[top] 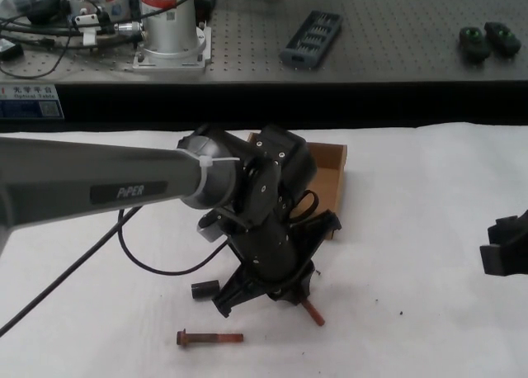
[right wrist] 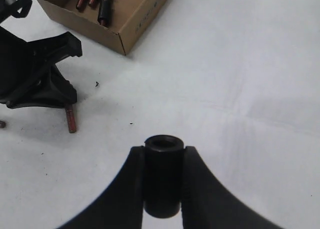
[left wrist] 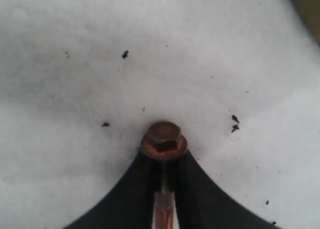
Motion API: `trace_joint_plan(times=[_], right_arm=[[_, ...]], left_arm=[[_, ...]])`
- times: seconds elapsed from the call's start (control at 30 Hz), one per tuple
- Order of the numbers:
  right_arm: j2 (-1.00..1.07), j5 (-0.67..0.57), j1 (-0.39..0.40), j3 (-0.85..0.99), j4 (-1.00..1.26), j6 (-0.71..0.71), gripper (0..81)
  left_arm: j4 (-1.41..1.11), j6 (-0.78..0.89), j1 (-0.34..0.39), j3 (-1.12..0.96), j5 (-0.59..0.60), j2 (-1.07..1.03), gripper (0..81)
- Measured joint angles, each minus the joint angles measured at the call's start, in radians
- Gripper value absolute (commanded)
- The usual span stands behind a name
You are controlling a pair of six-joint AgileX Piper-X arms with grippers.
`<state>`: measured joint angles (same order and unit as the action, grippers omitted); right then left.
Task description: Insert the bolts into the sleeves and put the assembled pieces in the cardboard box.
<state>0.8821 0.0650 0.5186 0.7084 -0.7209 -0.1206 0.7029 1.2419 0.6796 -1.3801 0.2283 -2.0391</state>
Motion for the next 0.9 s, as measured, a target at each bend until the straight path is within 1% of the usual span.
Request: trace_joint_plan(times=[0.17,0.33,0.47,0.57,0.6,0.63,0.67,0.77,0.83,0.9], right_arm=[[0.0,0.0,0.0,0.0,0.0,0.0,2.5],[0.0,0.0,0.0,0.0,0.0,0.0,2.5],[0.0,0.0,0.0,0.0,0.0,0.0,2.5],[0.0,-0.015,0.0,0.0,0.013,0.0,2.5],[0.0,-0.032,0.0,-0.003,0.028,0.0,2.5],[0.0,-0.085,0.0,-0.015,0.069,0.0,2.5],[0.0,-0.163,0.0,-0.033,0.121,0.0,2.5],[0.009,-0.263,0.0,-0.052,0.169,0.0,2.5],[0.015,-0.289,0.0,-0.054,0.179,0.0,2.5],[0.044,-0.364,0.0,-0.054,0.194,0.0,2.5]], left_arm=[[0.0,-0.011,0.001,0.0,0.0,0.0,5.0],[0.0,-0.058,-0.004,0.0,0.01,0.0,5.0],[0.0,-0.149,-0.029,0.0,0.035,0.002,5.0],[0.003,-0.221,-0.045,0.0,0.028,0.011,5.0],[0.006,-0.268,-0.059,0.0,0.017,0.021,5.0],[0.008,-0.317,-0.075,0.0,0.007,0.033,5.0],[0.007,-0.362,-0.089,0.0,-0.002,0.049,5.0],[0.003,-0.486,-0.139,0.0,-0.02,0.102,5.0],[-0.006,-0.59,-0.166,0.0,-0.022,0.137,5.0],[-0.006,-0.639,-0.174,0.0,-0.02,0.151,5.0]])
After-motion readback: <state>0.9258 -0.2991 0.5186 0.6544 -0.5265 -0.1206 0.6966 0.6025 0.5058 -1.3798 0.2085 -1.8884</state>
